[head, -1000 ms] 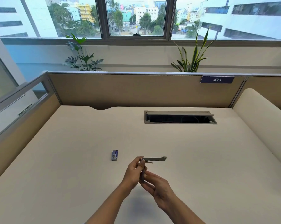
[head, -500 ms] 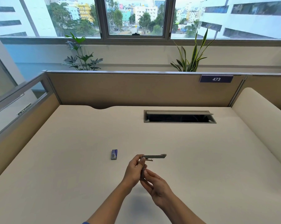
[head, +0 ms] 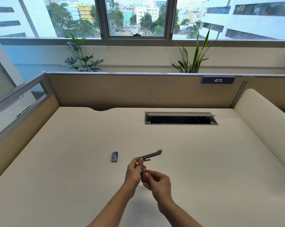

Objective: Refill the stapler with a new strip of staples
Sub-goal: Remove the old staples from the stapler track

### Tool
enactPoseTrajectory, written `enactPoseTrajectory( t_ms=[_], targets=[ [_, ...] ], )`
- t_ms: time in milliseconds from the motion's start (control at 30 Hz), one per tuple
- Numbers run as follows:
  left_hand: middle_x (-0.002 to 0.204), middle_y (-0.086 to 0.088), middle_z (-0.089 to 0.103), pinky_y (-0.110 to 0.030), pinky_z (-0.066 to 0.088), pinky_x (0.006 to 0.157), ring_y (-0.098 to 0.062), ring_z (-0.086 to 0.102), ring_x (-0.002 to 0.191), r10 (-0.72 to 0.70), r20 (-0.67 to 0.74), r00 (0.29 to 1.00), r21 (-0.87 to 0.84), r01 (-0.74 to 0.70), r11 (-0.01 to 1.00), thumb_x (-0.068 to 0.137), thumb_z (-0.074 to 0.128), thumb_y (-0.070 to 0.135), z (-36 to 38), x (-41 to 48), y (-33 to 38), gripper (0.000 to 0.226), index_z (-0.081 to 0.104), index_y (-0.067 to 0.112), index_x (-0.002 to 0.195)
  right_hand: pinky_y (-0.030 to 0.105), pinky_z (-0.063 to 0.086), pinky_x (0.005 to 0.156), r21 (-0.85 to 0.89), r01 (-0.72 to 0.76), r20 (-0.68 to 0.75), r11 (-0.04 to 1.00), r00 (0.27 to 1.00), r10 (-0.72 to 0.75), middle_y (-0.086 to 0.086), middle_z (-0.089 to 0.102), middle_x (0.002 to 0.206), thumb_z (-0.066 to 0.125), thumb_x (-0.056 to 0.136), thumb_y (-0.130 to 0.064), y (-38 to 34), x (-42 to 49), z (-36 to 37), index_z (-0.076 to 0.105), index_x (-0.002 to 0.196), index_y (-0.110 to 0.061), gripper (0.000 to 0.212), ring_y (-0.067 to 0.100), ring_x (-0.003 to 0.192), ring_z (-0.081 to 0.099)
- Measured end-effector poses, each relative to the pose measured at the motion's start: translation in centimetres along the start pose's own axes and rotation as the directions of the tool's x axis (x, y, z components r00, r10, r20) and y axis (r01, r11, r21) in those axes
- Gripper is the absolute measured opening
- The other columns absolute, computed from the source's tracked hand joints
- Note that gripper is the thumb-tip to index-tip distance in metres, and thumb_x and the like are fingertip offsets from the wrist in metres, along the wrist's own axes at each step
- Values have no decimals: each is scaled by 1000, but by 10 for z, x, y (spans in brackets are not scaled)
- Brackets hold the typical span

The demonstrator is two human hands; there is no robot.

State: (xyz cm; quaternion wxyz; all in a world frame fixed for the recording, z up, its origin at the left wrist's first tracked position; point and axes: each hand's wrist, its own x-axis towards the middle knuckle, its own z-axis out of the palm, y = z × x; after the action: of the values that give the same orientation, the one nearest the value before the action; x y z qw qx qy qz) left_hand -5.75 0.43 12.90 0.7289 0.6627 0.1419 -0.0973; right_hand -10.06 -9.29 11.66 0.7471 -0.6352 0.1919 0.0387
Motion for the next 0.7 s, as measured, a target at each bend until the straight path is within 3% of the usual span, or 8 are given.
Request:
enactPoseTrajectory(
  t_ms=[300, 567, 700],
  targets=[
    [74, -6, 53, -23, 44, 50, -17, 48, 61, -52, -73, 996, -117, 44, 992, 103, 41, 26, 5, 1, -2, 24, 63, 16, 99, 21, 56, 66, -334, 343, 43, 878, 936, -350, -14, 76, 74, 61, 93, -6, 5, -1, -2, 76, 83, -30, 30, 11, 70, 70],
    [76, -7, 52, -19, 38, 39, -12, 49, 43, -139, -90, 986, -208, 118, 971, 104, 39, 27, 3, 0, -2, 27, 62, 13, 104, 30, 57, 68, -484, 508, 257, 712, 861, -439, -8, 67, 80, 57, 94, -2, 5, 15, -14, 64, 82, -17, 21, 13, 75, 66],
    [74, -6, 53, -25, 35, 51, -15, 47, 53, -134, -113, 985, -199, 109, 974, 104, 39, 28, -1, 2, -1, 27, 61, 13, 105, 31, 55, 65, -581, 565, 359, 586, 824, -438, -16, 53, 87, 44, 94, 6, 11, 18, -21, 52, 86, -21, 29, 8, 78, 60]
  ],
)
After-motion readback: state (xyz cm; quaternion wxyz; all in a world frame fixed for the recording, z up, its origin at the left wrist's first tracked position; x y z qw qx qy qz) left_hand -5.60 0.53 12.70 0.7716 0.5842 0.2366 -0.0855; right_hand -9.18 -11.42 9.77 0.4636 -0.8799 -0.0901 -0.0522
